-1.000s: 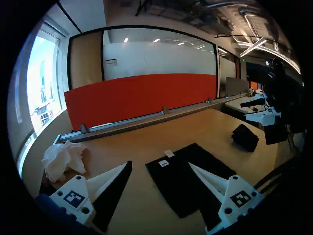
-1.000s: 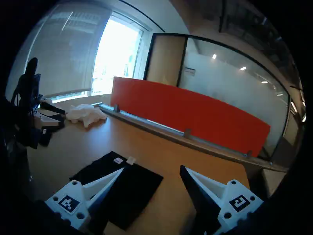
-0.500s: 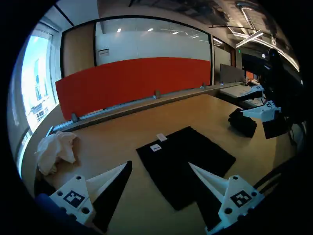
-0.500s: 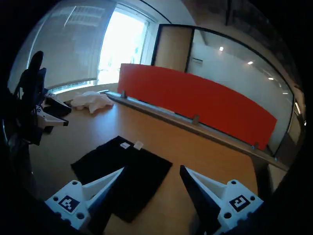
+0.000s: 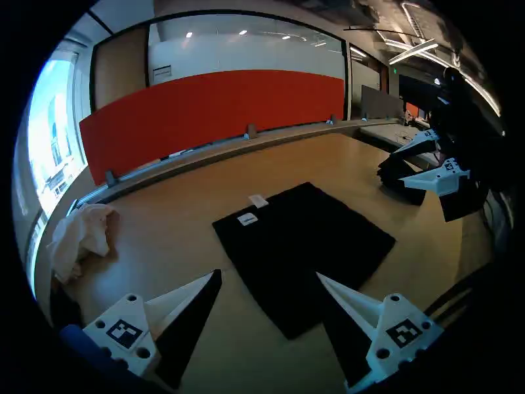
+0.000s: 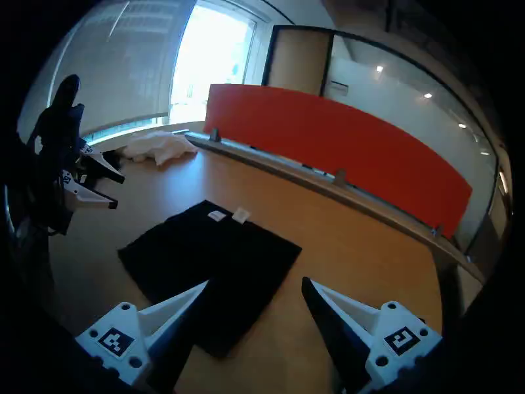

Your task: Fold towel

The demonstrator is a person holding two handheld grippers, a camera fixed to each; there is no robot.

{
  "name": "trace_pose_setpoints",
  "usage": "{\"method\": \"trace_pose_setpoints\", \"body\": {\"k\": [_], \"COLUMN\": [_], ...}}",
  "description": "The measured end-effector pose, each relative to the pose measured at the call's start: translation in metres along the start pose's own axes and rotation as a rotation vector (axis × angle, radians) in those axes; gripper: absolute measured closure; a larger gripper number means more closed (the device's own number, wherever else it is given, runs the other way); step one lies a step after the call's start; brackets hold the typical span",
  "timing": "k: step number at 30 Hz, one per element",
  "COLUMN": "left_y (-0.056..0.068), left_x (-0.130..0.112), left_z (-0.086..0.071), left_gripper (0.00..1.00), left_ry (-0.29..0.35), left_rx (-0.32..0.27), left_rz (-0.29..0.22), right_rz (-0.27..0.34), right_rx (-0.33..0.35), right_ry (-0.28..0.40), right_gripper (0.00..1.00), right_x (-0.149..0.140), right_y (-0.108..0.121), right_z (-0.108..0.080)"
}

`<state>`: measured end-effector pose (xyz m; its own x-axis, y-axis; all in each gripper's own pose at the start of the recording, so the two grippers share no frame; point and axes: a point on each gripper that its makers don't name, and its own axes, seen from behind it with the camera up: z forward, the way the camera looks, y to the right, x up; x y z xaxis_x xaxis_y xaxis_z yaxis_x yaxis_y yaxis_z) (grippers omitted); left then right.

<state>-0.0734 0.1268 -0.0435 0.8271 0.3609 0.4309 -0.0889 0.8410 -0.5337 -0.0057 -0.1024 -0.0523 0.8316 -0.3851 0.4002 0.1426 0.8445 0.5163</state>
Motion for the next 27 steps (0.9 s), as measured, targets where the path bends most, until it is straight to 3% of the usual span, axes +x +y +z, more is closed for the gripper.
{"method": "trace_pose_setpoints", "body": {"k": [17, 27], "left_y": [0.018, 0.017], "left_x": [-0.057, -0.091], "left_z": [0.022, 0.033], "left_gripper": [0.04, 0.04], "left_ry": [-0.147, -0.226], "left_rx": [-0.075, -0.075], "left_rz": [0.028, 0.015], "right_rz": [-0.004, -0.002], "right_rx": [0.095, 0.116], "right_ry": [-0.145, -0.211], "right_gripper": [0.00, 0.01], "right_x": [-0.059, -0.094], "right_y": [-0.024, -0.033], "right_z": [0.013, 0.021]}}
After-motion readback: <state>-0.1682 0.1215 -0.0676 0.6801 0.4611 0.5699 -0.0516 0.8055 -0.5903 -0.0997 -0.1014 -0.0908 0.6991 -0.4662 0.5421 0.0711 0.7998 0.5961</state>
